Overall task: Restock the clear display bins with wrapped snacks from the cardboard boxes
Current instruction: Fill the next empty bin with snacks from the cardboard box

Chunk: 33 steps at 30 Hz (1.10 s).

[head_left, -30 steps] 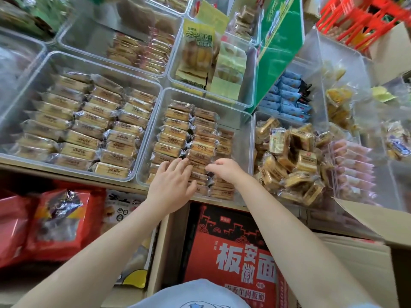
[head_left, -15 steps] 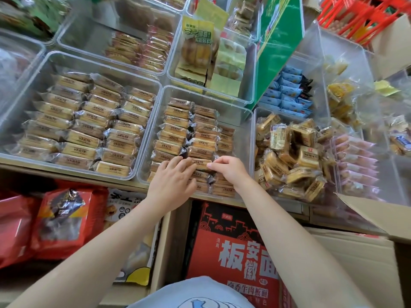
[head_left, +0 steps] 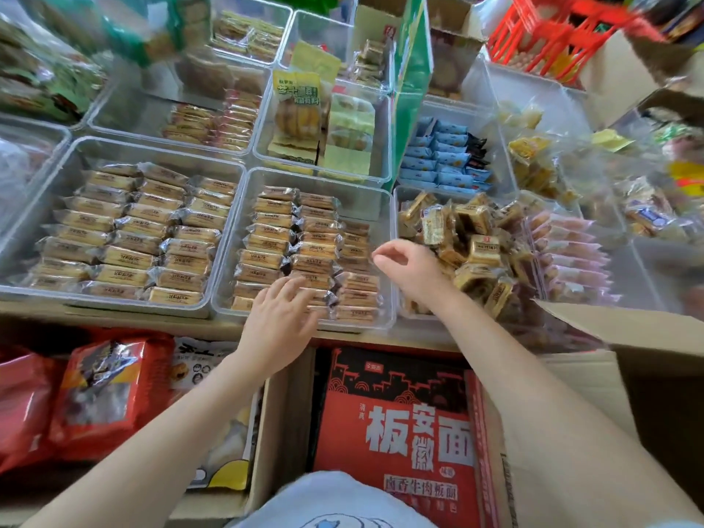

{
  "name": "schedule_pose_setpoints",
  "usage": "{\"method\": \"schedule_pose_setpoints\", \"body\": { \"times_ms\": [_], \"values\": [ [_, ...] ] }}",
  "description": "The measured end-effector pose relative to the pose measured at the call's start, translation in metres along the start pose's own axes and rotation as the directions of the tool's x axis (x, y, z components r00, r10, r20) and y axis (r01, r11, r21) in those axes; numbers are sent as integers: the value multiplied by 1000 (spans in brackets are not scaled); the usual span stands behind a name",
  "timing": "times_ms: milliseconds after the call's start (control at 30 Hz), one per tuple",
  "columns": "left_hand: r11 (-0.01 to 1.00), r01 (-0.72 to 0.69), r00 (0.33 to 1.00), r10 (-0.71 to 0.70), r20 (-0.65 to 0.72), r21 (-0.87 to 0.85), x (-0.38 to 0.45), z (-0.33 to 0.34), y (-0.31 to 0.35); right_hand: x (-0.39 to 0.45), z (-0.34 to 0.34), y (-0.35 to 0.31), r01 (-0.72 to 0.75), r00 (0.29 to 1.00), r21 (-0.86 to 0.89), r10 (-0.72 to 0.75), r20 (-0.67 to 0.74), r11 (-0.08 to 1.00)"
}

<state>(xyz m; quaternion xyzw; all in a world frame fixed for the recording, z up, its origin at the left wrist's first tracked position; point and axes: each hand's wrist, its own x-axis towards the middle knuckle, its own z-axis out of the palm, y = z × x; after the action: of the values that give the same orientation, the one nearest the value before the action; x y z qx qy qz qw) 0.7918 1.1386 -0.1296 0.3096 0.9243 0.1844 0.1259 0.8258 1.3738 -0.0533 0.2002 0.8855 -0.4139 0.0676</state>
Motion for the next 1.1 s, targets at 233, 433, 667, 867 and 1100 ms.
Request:
{"method": "schedule_pose_setpoints", "body": {
  "times_ms": [233, 433, 667, 867, 1100],
  "values": [
    [887, -381, 922, 387, -28, -261, -57, 23, 189, -164, -148, 41, 108, 981, 184, -75, -181, 977],
    [726, -602, 784, 617, -70, -334, -98, 63, 350, -267, -223, 164, -198, 967, 89, 210, -146, 976],
    [847, -527, 848, 529, 26, -68, -88, 96, 458, -278, -220, 339, -395, 846, -458, 510, 157, 796],
    [866, -498, 865, 499, -41, 40, -81, 110, 464, -269, -201, 461, -371, 674, -652, 675, 301, 662],
    [909, -410, 905, 415, -93, 72, -83, 116, 467, -284, -170, 503, -86, 546, -770, 676, 494, 632]
  ]
}}
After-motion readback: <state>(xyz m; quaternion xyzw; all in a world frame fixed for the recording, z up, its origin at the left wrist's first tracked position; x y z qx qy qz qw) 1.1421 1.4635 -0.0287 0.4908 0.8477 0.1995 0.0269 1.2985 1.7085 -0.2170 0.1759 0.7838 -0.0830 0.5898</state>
